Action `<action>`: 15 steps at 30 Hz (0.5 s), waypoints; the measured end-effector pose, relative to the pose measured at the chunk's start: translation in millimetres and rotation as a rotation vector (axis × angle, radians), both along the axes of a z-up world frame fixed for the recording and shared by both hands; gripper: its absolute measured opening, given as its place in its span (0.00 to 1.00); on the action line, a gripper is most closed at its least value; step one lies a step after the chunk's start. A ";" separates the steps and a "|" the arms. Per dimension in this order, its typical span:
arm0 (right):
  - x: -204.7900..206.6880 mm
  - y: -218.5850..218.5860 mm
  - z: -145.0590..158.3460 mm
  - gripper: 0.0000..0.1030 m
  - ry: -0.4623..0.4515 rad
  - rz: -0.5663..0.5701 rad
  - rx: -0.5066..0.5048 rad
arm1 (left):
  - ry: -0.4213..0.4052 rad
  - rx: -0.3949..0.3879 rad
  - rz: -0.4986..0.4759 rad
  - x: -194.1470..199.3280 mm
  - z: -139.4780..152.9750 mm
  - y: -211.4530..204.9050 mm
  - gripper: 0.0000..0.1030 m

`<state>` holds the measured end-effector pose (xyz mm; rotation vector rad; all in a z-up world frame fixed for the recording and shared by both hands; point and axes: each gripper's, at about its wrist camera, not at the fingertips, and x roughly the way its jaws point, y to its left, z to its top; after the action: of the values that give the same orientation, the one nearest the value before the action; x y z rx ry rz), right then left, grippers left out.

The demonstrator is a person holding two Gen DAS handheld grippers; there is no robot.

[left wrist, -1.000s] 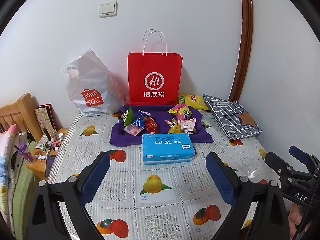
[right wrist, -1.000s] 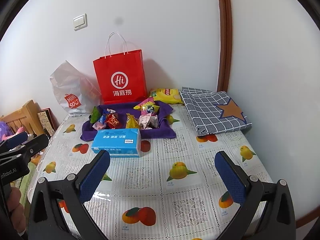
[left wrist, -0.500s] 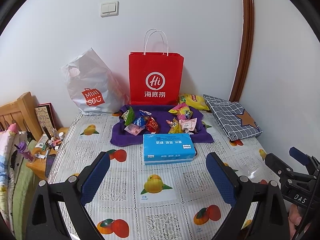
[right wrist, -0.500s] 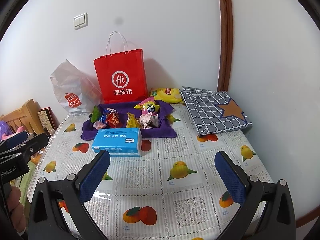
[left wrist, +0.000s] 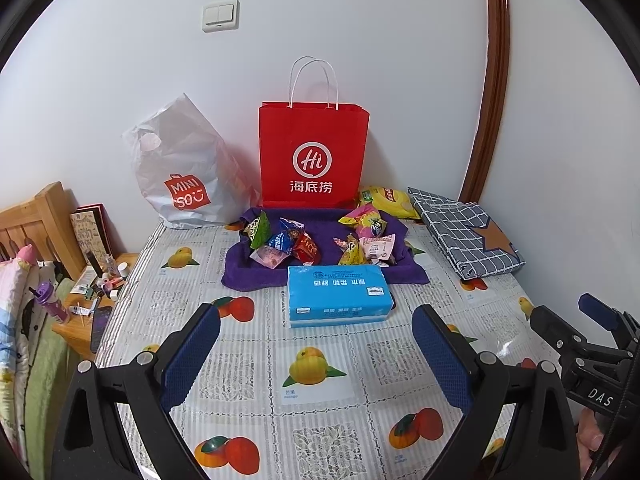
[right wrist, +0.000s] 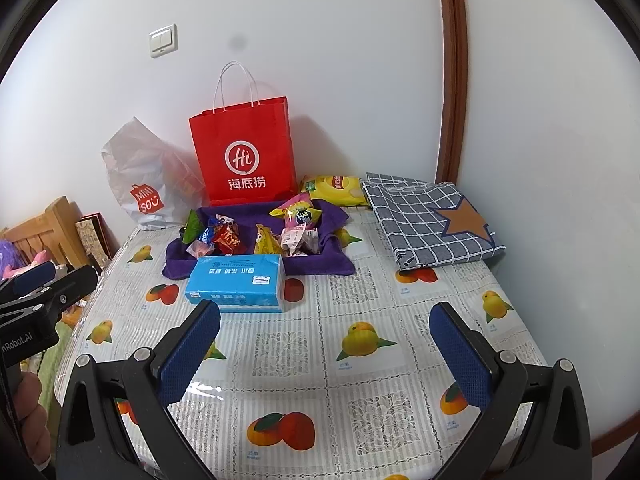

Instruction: Organize snacks

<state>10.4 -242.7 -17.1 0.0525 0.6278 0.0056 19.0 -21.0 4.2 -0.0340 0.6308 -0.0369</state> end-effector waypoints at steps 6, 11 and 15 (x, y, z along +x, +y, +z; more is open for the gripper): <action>0.6 0.7 -0.9 1.00 0.000 0.002 0.002 | -0.001 -0.001 0.005 -0.5 -1.3 1.7 0.95; -0.1 1.1 -1.2 1.00 -0.002 0.002 0.001 | 0.000 -0.002 0.005 -0.7 -1.8 2.3 0.95; -0.2 1.3 -1.1 1.00 -0.001 0.002 0.001 | 0.001 -0.002 0.008 -1.5 -3.2 1.2 0.95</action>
<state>10.2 -241.4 -18.1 0.0527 0.6264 0.0075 17.4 -19.8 0.9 -0.0384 0.6315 -0.0301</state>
